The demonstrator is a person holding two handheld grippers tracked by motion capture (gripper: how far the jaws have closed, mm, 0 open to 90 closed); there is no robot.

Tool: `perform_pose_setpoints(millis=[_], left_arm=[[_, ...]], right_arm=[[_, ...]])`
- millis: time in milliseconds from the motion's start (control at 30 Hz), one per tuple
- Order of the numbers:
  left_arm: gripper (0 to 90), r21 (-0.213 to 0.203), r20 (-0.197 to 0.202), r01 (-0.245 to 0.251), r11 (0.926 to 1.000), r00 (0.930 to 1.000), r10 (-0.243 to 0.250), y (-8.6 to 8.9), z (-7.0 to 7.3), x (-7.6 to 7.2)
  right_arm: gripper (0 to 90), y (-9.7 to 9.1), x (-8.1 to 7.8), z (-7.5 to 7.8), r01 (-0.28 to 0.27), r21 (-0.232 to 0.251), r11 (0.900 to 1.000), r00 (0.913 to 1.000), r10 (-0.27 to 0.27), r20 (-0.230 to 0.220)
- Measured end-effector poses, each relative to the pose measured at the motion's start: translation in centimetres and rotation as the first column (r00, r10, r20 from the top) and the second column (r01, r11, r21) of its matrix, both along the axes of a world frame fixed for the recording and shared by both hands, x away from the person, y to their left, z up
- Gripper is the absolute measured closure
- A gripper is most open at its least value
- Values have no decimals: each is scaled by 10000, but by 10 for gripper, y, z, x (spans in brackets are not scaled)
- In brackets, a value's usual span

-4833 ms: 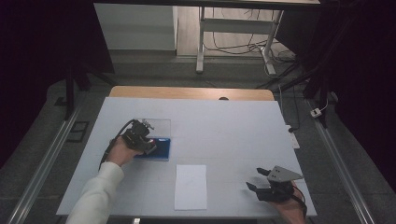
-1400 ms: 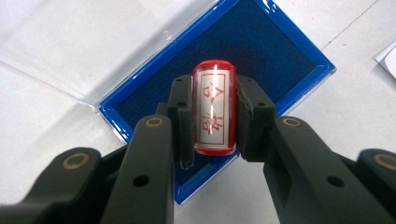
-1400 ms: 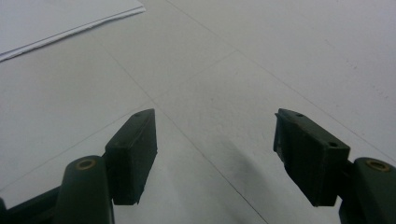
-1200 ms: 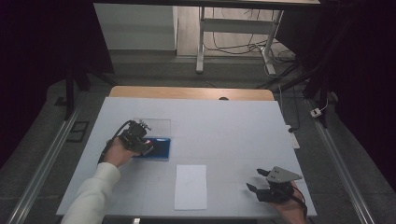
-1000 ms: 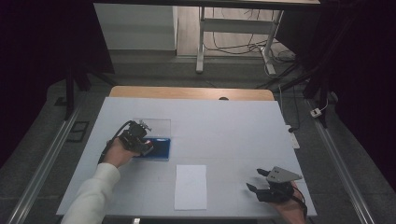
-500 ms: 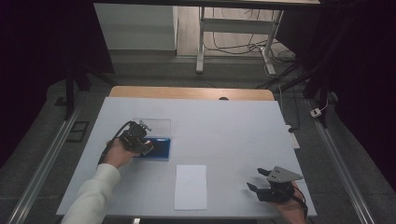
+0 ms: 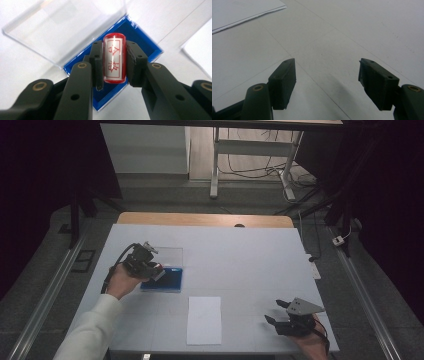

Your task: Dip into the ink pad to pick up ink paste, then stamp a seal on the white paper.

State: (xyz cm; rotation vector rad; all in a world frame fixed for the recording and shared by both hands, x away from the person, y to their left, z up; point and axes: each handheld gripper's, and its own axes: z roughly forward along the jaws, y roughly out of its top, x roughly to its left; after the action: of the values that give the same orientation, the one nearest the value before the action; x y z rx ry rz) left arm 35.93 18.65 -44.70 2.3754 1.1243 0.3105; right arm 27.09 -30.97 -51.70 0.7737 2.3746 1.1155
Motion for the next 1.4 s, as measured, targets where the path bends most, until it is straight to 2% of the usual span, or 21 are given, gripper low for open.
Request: perform_pose_setpoints(millis=[367,733,833,1100,1267,1400], left_arm=[[698,-544,318,261,9982,9992,-244,3,11,-12],[698,-674,617,913,9935,9943,-872,-7,19,-32],[698,-585,667,1077,9925,9924,-1037,-11,20,-37],[698,-713,780,1527,9857,9860,-1471,-17,21,-49],[698,-839,764,1693,9820,9837,-1630,-18,21,-54],[698,-779,724,1825,9801,9815,-1770,-19,21,-58]], right_arm=[[298,1,0,-1,-53,-13,10000,10000,53,4],[298,1,0,-1,-88,-51,9999,10000,88,4],[298,2,0,-2,-57,-11,10000,10000,57,19],[298,2,0,-2,-76,-37,10000,10000,76,13],[298,2,0,-2,-71,-39,10000,10000,71,-10],[298,1,0,-2,-54,-78,10000,10000,54,-30]])
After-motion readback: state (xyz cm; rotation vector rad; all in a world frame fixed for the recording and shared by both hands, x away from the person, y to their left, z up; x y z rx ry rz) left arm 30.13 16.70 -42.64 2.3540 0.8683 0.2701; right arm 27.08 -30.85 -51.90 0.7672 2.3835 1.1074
